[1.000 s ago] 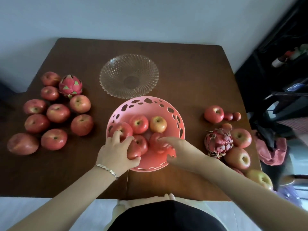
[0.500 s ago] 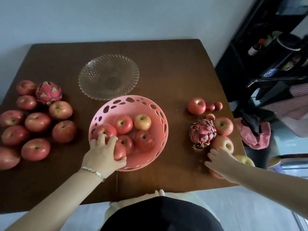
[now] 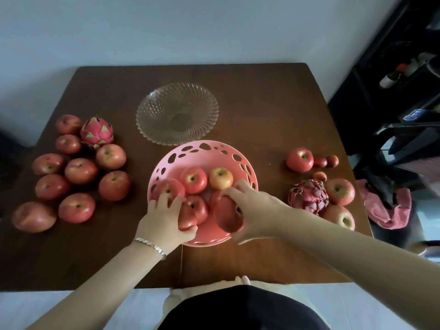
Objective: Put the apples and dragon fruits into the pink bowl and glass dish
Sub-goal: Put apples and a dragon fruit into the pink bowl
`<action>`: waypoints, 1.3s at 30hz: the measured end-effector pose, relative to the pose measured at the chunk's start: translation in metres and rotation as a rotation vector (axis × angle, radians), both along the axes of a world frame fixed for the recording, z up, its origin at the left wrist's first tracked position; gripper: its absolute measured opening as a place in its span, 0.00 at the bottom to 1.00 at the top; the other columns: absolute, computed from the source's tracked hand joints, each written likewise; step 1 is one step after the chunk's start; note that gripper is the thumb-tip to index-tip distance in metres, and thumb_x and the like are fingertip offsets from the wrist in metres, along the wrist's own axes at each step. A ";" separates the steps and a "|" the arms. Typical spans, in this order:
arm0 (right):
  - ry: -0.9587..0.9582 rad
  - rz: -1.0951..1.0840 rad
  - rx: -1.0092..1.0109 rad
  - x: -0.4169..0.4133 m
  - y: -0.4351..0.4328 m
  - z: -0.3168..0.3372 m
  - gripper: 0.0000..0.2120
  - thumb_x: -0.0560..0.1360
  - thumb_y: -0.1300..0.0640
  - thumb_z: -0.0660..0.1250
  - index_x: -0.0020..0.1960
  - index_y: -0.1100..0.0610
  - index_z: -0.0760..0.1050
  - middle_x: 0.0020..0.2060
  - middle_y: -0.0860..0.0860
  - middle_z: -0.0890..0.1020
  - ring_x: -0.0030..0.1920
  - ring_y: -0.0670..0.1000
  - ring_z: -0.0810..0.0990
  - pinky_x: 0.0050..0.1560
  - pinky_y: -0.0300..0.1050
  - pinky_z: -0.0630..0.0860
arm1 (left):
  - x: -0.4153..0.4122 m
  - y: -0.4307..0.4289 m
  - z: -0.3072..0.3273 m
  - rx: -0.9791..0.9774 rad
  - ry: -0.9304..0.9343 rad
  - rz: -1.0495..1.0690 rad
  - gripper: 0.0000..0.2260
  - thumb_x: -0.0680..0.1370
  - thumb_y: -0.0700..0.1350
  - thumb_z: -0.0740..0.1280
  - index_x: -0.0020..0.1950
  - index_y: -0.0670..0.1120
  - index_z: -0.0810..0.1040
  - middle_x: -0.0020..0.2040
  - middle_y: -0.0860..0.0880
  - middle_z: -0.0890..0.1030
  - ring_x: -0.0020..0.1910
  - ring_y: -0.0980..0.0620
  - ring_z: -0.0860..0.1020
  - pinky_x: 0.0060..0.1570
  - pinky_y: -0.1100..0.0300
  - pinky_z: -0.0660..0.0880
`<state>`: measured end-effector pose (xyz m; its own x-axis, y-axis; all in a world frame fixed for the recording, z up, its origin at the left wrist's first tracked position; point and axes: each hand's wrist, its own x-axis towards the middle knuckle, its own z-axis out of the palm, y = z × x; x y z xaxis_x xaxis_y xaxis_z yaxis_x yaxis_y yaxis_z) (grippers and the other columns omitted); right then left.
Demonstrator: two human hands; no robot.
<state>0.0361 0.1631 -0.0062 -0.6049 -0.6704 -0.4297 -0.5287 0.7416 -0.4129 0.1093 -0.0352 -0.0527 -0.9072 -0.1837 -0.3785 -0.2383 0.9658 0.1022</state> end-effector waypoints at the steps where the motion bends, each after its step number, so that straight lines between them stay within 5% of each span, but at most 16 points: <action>1: 0.000 0.015 0.009 -0.001 -0.012 -0.009 0.40 0.61 0.47 0.75 0.68 0.48 0.60 0.58 0.50 0.65 0.46 0.54 0.74 0.45 0.46 0.75 | 0.000 0.000 0.001 0.007 0.004 0.000 0.33 0.69 0.61 0.66 0.70 0.52 0.62 0.70 0.46 0.62 0.66 0.42 0.65 0.54 0.52 0.74; 10: -0.010 0.073 0.069 0.011 -0.040 -0.048 0.42 0.61 0.42 0.76 0.68 0.52 0.61 0.58 0.54 0.68 0.58 0.57 0.72 0.56 0.53 0.74 | 0.005 0.001 0.000 0.097 -0.002 0.062 0.33 0.71 0.61 0.64 0.73 0.54 0.58 0.69 0.48 0.61 0.64 0.44 0.64 0.62 0.53 0.69; 16: -0.057 0.051 -0.002 0.011 -0.030 -0.052 0.48 0.62 0.41 0.76 0.74 0.50 0.56 0.65 0.50 0.68 0.64 0.53 0.64 0.64 0.51 0.69 | 0.003 0.012 0.001 0.142 0.287 -0.191 0.30 0.66 0.65 0.57 0.60 0.49 0.77 0.58 0.50 0.79 0.59 0.47 0.77 0.68 0.47 0.61; 20: -0.236 -0.076 -0.094 0.010 -0.013 -0.046 0.50 0.63 0.50 0.78 0.75 0.51 0.51 0.70 0.49 0.65 0.71 0.50 0.59 0.70 0.46 0.61 | -0.008 0.026 0.006 0.184 0.013 -0.247 0.36 0.63 0.70 0.57 0.68 0.56 0.65 0.63 0.57 0.75 0.66 0.57 0.70 0.74 0.52 0.44; 23: -0.232 -0.149 -0.131 0.006 0.015 -0.038 0.44 0.66 0.53 0.76 0.74 0.48 0.54 0.69 0.47 0.66 0.69 0.48 0.63 0.66 0.40 0.64 | -0.020 0.039 0.005 0.169 -0.051 -0.297 0.34 0.69 0.66 0.62 0.71 0.57 0.59 0.65 0.56 0.74 0.66 0.54 0.70 0.74 0.48 0.45; 26: -0.170 -0.250 -0.117 0.000 0.053 -0.027 0.32 0.72 0.54 0.70 0.72 0.49 0.60 0.64 0.48 0.73 0.65 0.48 0.69 0.62 0.37 0.67 | -0.027 0.045 0.000 0.069 -0.099 -0.385 0.30 0.71 0.66 0.54 0.71 0.57 0.60 0.65 0.52 0.73 0.65 0.50 0.71 0.73 0.48 0.50; 29: -0.054 -0.434 0.033 -0.004 0.095 -0.022 0.21 0.75 0.52 0.65 0.67 0.49 0.68 0.59 0.47 0.76 0.59 0.49 0.75 0.56 0.39 0.72 | -0.026 0.046 -0.005 0.031 -0.037 -0.451 0.37 0.62 0.67 0.44 0.67 0.56 0.68 0.59 0.51 0.78 0.58 0.47 0.76 0.69 0.52 0.61; 32: 0.005 -0.520 0.389 -0.008 0.142 -0.038 0.14 0.69 0.47 0.64 0.52 0.52 0.74 0.54 0.50 0.80 0.51 0.55 0.78 0.50 0.45 0.76 | -0.026 0.047 -0.003 0.010 0.176 -0.484 0.32 0.62 0.66 0.50 0.54 0.53 0.80 0.43 0.51 0.83 0.41 0.46 0.83 0.49 0.52 0.77; 35: -0.089 -0.593 0.748 -0.002 0.178 -0.057 0.25 0.64 0.40 0.69 0.56 0.52 0.72 0.55 0.54 0.78 0.55 0.56 0.76 0.47 0.45 0.75 | -0.029 0.048 0.007 0.018 -0.002 -0.479 0.38 0.59 0.68 0.45 0.64 0.57 0.71 0.56 0.53 0.79 0.54 0.47 0.79 0.57 0.55 0.71; 39: -0.127 -0.804 0.754 0.018 0.196 -0.085 0.34 0.63 0.43 0.73 0.62 0.58 0.68 0.57 0.56 0.72 0.57 0.57 0.75 0.52 0.46 0.76 | -0.034 0.054 0.011 0.021 -0.088 -0.447 0.27 0.70 0.66 0.59 0.67 0.57 0.64 0.62 0.54 0.74 0.58 0.49 0.76 0.57 0.57 0.68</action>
<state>0.0543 0.3588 -0.0910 -0.6689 0.3567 -0.6522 0.2335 0.9337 0.2713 0.0756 0.0185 -0.0422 -0.8597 0.2272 -0.4574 0.1930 0.9737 0.1209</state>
